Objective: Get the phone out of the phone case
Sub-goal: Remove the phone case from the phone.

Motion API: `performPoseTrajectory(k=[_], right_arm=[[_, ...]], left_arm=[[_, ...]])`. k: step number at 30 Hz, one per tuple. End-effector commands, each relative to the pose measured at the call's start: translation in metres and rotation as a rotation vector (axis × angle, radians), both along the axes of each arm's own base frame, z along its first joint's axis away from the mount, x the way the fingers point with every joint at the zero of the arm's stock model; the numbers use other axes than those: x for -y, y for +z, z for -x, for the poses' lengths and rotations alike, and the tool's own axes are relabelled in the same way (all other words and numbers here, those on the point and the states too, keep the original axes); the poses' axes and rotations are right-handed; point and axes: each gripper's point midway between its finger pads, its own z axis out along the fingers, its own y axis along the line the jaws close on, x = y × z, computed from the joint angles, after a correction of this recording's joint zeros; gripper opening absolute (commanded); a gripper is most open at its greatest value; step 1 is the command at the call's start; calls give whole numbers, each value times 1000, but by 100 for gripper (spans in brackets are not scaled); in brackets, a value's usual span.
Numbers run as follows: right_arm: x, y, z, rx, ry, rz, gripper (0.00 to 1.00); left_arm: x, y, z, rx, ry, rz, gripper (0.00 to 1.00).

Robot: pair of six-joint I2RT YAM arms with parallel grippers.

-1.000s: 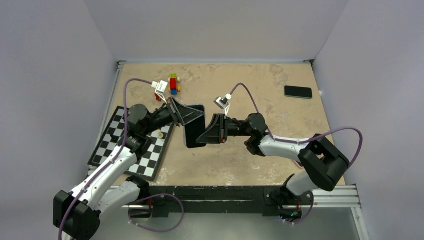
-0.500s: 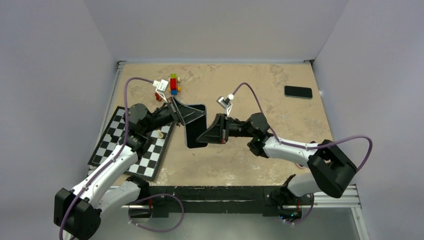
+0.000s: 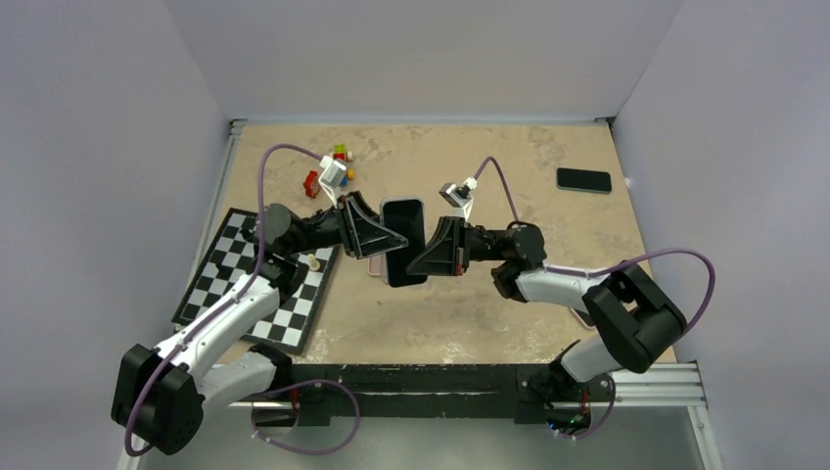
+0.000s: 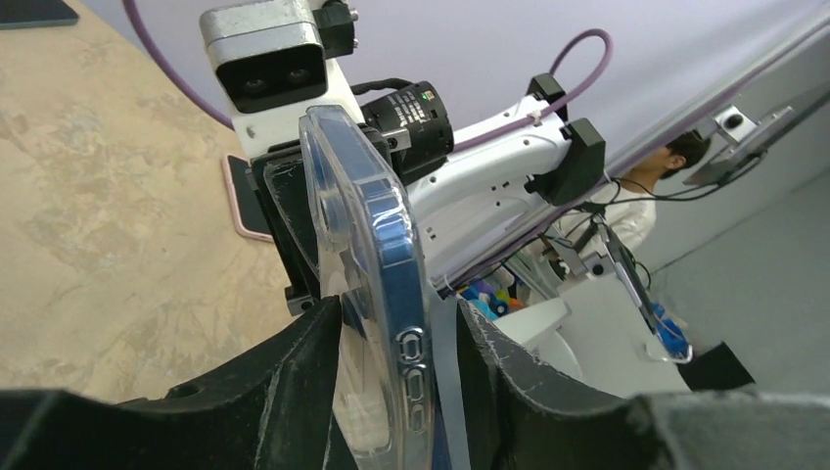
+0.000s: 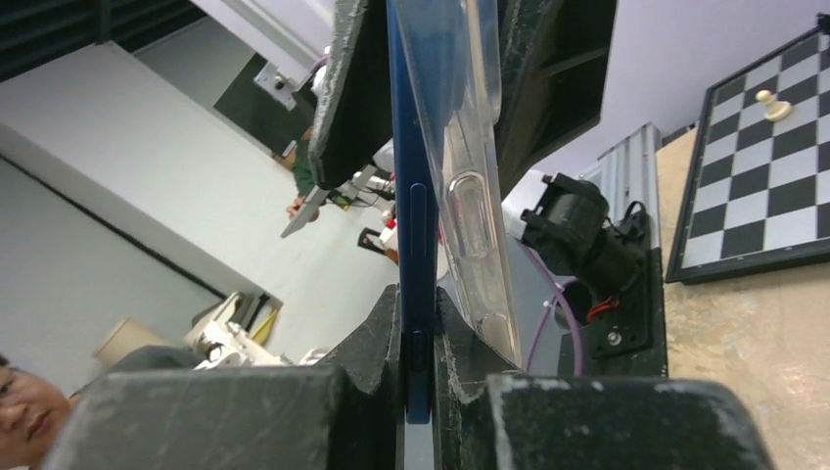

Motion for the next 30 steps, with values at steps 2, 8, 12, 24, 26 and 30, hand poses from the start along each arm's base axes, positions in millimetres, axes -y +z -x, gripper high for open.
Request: performPoseTrajectory(k=[2, 8, 12, 24, 26, 30], right_arm=[[17, 29, 6, 71, 5, -124, 0], [21, 32, 14, 92, 25, -114, 0], [24, 34, 18, 99, 25, -122, 0], [21, 49, 17, 108, 40, -126, 0], [21, 48, 17, 113, 45, -125, 0], [22, 51, 19, 120, 59, -131, 0]], left_arm=[[-5, 27, 55, 243, -270, 55, 53], [-9, 23, 68, 302, -350, 47, 68], [-12, 18, 74, 325, -365, 33, 70], [-16, -5, 67, 427, -209, -171, 57], [-17, -6, 68, 430, -204, -170, 52], [-17, -7, 67, 449, -208, -172, 43]])
